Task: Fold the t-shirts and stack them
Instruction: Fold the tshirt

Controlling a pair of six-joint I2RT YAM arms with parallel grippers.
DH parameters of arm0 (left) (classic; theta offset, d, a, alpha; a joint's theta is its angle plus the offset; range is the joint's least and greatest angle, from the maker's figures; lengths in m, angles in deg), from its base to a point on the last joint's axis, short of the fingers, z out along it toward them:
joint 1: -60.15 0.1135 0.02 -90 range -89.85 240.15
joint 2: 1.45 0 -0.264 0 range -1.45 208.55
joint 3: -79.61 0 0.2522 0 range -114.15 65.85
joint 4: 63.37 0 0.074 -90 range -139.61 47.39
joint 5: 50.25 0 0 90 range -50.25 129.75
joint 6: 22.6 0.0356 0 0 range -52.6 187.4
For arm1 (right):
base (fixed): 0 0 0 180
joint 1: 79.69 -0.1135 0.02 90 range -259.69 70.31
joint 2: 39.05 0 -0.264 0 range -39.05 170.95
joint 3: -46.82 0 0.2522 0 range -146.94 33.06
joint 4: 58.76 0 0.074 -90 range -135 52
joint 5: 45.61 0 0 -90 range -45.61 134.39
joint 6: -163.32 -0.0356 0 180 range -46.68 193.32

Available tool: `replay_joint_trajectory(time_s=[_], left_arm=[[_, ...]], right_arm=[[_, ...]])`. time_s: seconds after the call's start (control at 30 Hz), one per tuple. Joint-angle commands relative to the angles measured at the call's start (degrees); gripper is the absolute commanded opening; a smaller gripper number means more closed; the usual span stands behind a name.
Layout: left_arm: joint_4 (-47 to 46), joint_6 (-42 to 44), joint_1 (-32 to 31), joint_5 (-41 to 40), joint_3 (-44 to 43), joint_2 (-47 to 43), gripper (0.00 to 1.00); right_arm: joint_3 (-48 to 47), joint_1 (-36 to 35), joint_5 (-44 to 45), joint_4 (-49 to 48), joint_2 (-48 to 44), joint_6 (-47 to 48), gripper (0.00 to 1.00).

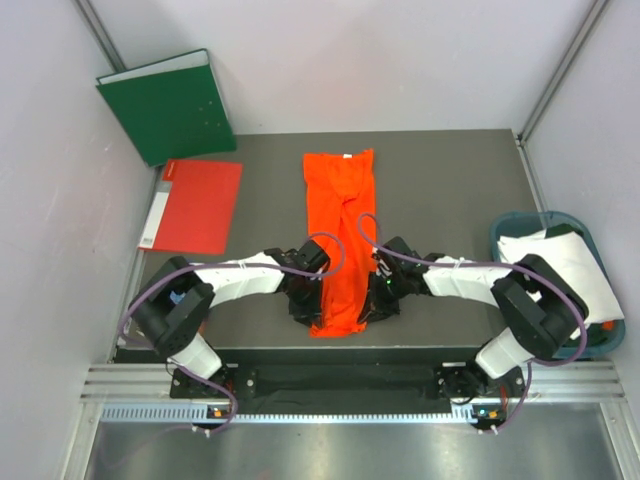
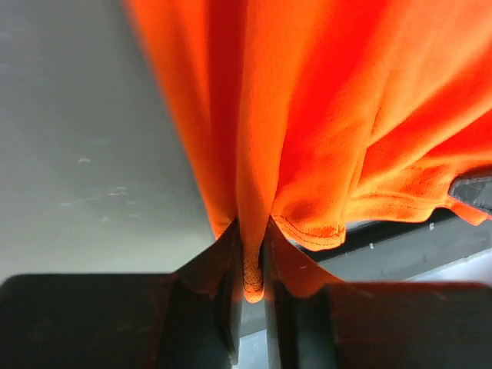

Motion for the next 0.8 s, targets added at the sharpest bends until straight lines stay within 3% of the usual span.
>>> replay_joint_trajectory(time_s=[0.0,0.1,0.23,0.37,0.5,0.67,0.77], left_arm=[[3.4,4.4,-1.7,2.8,-3.4,4.0,0.30],[5.5,5.3,-2.7,1.0,-4.0,5.9,0.41],[6.5,5.4,-3.0,-0.6,-3.3,5.5,0.67],[9.4,6.3,-3.1,-2.9,-4.4,3.0,0.76],[12.0,5.8,-3.0,-6.1,-3.5,-5.9,0.86],[12.8,1.8,-2.3,-10.4,1.1,-17.5,0.98],[10.5,-0.3,0.6,-8.7,6.1,-24.0,0.99]], right_arm=[[-4.5,-0.9,1.2,3.2,0.6,3.4,0.01],[-5.4,-0.9,1.6,5.0,0.5,5.1,0.00],[-6.0,-0.9,1.7,7.3,0.4,6.5,0.00],[-6.4,-0.8,1.4,8.4,0.5,7.4,0.00],[-6.7,-0.8,1.4,9.0,0.6,8.5,0.00],[-6.4,-0.8,1.0,8.7,1.3,8.9,0.00],[-6.1,-0.9,0.5,8.2,1.9,9.3,0.00]])
